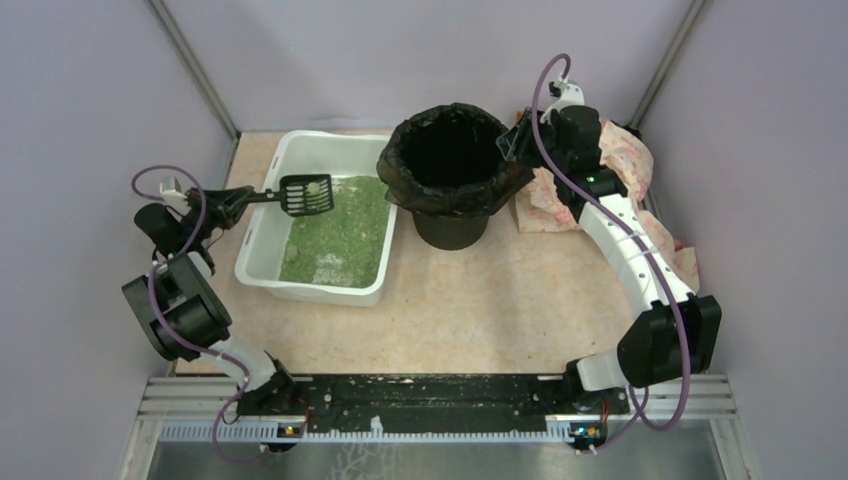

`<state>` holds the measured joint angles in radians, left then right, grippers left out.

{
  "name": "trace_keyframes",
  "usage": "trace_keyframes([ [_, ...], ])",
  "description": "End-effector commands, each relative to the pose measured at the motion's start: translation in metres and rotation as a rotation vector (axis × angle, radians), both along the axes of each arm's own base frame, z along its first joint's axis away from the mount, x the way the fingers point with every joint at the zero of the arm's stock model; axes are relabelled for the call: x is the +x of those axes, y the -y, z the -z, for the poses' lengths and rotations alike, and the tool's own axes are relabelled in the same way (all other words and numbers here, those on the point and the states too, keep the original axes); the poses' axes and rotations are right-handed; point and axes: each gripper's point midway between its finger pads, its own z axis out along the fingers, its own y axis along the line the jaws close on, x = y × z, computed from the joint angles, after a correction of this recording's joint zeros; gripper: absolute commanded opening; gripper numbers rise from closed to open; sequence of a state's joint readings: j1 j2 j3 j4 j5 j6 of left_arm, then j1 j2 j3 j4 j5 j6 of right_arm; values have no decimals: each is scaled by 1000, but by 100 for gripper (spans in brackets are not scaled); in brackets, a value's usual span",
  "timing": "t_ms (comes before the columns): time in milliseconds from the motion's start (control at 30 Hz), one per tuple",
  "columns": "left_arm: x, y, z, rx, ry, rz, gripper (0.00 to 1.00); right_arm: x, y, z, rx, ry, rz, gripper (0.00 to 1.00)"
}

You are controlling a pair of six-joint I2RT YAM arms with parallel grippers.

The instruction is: Clean the litter box

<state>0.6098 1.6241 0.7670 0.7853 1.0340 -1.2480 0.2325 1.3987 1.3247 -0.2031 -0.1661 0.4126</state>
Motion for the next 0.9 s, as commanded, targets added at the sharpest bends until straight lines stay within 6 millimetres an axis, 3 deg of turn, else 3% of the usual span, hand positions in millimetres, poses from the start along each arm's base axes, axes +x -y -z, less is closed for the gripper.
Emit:
trace_keyframes([
  [0, -1, 7, -29, -6, 81, 7, 0, 2, 3, -37, 3, 104, 3, 41],
  [200, 16, 5, -57, -9, 49, -47, 0, -7, 5, -48, 10, 125, 1, 41],
  [367, 31, 11, -95, -11, 83, -83, 0, -16, 8, -51, -11, 135, -1, 41],
  [567, 56, 47, -144, -32, 121, -61, 0, -22, 10, -60, 2, 159, 0, 41],
  [800, 86, 102, -197, -62, 203, 19, 0, -37, 16, -69, 7, 188, 19, 41],
  [867, 95, 119, -204, -70, 227, 35, 0, -43, 19, -75, 10, 203, 24, 41],
])
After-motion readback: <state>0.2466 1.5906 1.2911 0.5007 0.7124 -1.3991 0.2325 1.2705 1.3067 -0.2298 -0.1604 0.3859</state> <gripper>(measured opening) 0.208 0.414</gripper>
